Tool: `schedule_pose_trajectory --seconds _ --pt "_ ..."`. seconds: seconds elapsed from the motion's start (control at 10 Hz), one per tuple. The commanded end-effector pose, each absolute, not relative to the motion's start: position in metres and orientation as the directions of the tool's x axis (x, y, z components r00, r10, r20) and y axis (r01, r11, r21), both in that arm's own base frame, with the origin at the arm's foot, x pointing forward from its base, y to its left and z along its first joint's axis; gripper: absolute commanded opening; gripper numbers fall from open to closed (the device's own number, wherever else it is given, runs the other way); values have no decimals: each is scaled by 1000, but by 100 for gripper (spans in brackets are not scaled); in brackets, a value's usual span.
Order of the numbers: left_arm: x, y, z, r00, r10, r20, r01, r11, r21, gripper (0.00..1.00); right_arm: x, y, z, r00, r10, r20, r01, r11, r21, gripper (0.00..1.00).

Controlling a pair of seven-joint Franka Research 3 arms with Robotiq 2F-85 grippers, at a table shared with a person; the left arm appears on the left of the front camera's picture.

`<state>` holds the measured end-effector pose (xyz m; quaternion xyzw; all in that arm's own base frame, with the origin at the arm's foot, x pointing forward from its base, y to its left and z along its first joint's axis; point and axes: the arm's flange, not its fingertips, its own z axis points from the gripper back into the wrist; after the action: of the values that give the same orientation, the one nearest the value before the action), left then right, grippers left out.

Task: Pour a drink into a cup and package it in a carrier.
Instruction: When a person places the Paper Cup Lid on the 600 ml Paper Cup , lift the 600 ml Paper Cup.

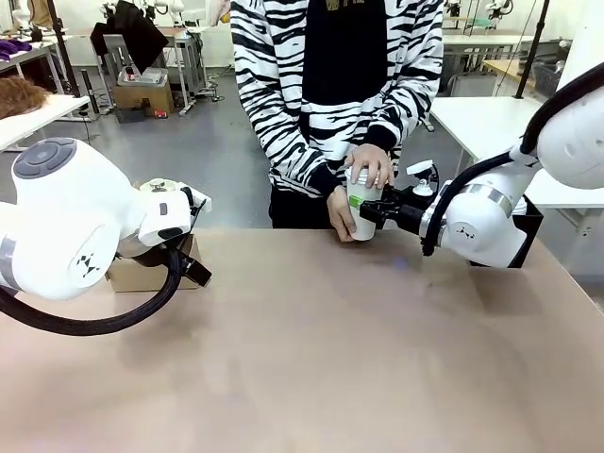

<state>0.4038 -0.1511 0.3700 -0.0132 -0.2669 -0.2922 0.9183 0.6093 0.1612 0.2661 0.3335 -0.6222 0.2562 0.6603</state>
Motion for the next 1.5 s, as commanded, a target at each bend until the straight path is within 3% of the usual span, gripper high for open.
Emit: schedule_pose_trajectory --seconds 0.0,1.4 --pt "404 -151 370 686 -530 499 545 828 131 100 609 165 266 97 -71 993 -757 642 119 80" --pt "404 -151 370 686 -530 499 545 828 131 100 609 165 266 97 -71 993 -757 642 119 80"
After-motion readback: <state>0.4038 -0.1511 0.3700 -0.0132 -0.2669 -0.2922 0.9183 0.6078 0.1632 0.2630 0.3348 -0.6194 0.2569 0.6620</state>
